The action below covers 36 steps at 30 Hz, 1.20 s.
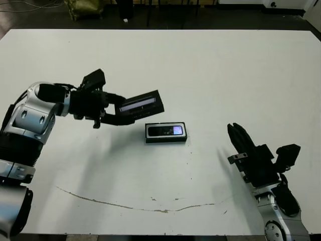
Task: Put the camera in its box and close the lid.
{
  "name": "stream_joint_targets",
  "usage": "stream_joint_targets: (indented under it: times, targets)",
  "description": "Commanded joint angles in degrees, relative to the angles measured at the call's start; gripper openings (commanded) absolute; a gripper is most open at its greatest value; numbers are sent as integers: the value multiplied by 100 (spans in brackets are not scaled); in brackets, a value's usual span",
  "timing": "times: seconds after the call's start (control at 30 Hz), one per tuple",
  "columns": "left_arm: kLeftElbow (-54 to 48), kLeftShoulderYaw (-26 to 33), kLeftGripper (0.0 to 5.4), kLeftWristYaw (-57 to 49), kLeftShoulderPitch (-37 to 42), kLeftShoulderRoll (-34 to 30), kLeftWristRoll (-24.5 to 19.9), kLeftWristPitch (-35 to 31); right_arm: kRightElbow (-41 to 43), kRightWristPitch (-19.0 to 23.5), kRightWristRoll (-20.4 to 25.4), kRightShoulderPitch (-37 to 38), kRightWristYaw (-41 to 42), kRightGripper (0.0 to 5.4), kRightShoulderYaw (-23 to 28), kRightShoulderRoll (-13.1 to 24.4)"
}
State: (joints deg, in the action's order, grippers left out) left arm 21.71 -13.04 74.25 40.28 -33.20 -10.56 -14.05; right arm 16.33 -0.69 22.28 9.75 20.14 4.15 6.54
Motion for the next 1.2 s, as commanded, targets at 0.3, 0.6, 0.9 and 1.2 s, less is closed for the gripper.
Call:
stream_joint_targets:
  times: [0.3, 0.6, 0.9, 1.2]
  targets:
    - [224, -67, 226, 289, -57, -1, 113, 159, 113, 180, -150, 128, -155, 0, -37, 26]
    - [377, -50, 226, 345, -127, 172, 68, 209, 32, 97, 13, 91, 22, 0, -23, 13]
    - [608, -63, 226, 200, -288, 587, 50, 514, -270, -181, 65, 12, 230, 0, 7, -21]
    - [609, -220, 226, 151, -317, 710, 323, 820, -484, -280, 25, -57, 297, 0, 81, 15]
